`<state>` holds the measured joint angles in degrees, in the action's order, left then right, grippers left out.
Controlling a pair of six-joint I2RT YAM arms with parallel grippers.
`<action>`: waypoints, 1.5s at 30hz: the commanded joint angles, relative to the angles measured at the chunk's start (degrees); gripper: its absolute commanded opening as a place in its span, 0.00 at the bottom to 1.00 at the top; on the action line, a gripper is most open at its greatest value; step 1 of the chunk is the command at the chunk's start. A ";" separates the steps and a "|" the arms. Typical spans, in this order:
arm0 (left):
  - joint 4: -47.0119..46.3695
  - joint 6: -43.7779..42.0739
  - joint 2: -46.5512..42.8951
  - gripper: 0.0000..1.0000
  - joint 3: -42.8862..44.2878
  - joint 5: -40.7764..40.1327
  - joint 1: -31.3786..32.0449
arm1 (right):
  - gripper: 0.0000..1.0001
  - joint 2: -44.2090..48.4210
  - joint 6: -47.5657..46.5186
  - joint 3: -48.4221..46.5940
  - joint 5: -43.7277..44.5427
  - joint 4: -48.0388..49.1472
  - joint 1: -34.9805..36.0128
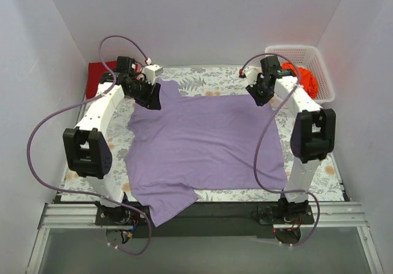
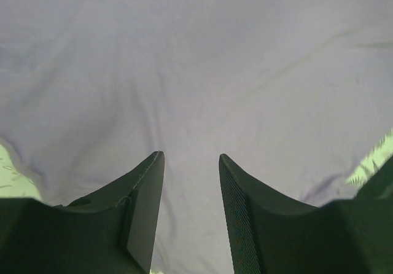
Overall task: Fold and stack the t-shirts
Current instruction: Flatten the tshirt out, then fold the tshirt
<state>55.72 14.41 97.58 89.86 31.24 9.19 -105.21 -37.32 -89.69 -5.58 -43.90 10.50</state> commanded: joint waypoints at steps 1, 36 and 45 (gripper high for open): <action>-5.09 6.32 3.22 0.40 3.65 2.86 -1.46 | 0.31 -8.33 7.43 -9.69 7.48 2.94 -0.66; -14.24 8.96 7.45 0.40 -2.68 2.41 -1.63 | 0.44 -31.55 31.80 -25.01 18.77 15.07 -4.44; -14.50 9.14 8.07 0.40 -1.97 2.16 -1.63 | 0.56 -31.63 31.17 -21.93 18.96 17.28 -3.82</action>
<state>41.95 23.44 106.26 87.57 32.62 7.46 -136.11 -6.17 -112.68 13.72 -26.76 7.22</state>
